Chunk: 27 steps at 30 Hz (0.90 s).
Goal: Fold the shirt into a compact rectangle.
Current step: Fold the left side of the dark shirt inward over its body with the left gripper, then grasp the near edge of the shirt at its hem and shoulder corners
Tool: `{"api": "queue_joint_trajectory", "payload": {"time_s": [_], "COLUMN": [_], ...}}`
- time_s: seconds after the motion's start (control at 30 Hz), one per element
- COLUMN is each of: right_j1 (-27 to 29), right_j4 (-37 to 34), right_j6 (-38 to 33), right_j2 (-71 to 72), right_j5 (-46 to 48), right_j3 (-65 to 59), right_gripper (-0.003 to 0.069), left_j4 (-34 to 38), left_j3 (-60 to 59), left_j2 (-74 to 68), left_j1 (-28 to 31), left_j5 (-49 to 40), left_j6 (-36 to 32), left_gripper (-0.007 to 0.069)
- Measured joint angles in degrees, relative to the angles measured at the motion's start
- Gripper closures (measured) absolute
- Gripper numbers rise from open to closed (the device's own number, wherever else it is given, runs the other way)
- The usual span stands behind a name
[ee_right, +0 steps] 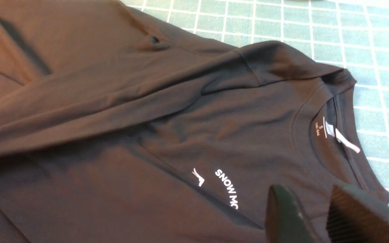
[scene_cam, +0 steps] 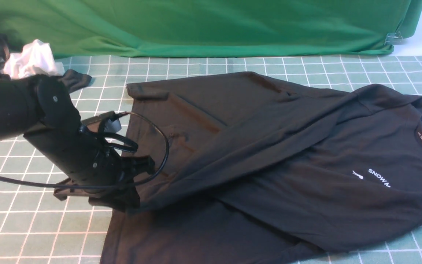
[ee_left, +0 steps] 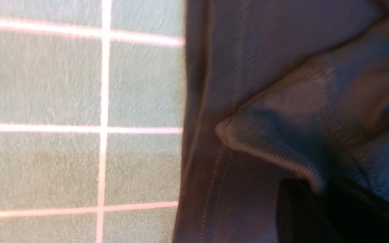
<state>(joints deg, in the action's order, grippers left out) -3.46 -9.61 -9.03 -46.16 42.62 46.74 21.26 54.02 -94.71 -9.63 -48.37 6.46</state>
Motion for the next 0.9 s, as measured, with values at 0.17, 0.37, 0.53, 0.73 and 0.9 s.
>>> {"api": "queue_joint_trajectory", "payload": {"time_s": [0.17, 0.37, 0.53, 0.73, 0.9], "right_j1": [0.0, 0.0, 0.0, 0.0, 0.0], "right_j4": [0.0, 0.0, 0.0, 0.0, -0.2], "right_j6": [0.0, 0.0, 0.0, 0.0, 0.0], "right_j2": [0.0, 0.0, 0.0, 0.0, -0.5], "right_j5": [0.0, 0.0, 0.0, 0.0, -0.1], "right_j3": [0.0, 0.0, 0.0, 0.0, 0.0], "right_gripper": [0.0462, 0.0462, 0.0461, 0.0461, 0.0461], "left_j4": [0.0, -0.6, -2.2, -6.4, -4.6], "left_j3": [0.9, 1.8, -2.1, -11.7, -14.7], "left_j2": [1.6, 6.3, 9.9, 10.4, 10.4], "left_j1": [0.0, 0.0, -0.1, -1.4, -3.4], "left_j5": [-2.2, -9.5, -14.1, -9.6, -5.1], "left_j6": [0.4, -0.6, 0.5, 4.1, 3.9], "left_gripper": [0.0332, 0.0171, 0.0153, 0.0195, 0.023]}}
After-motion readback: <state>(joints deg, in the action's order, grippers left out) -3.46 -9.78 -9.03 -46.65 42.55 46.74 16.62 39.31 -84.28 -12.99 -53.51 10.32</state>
